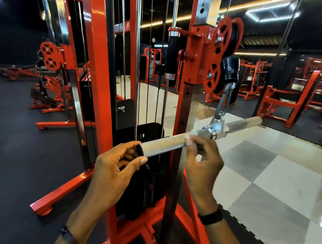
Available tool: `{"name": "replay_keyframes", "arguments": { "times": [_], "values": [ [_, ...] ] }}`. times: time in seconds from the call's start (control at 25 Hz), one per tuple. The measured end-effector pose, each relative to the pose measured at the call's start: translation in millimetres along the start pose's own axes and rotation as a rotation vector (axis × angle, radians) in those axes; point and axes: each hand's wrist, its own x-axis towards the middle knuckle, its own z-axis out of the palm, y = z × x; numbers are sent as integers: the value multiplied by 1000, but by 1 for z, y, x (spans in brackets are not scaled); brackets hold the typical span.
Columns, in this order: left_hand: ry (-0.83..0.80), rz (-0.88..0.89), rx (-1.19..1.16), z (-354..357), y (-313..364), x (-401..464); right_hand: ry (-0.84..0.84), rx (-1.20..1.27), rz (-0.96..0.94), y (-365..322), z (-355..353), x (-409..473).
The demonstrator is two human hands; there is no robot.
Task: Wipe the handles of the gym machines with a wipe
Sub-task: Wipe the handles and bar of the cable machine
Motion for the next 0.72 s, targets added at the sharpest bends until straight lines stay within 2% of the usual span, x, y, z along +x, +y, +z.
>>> {"name": "replay_keyframes", "arguments": {
  "times": [0.16,0.28,0.56,0.72],
  "values": [
    [-30,-16,-18,-5,0,1,-255,123,-137,-57,22,-53],
    [-39,4,-18,-8,3,0,-311,143,-174,-63,21,-50],
    [4,29,-25,-2,0,-2,81,-206,-28,19,-32,37],
    [1,82,78,-2,-2,0,56,-164,21,29,-26,35]
  ]
}}
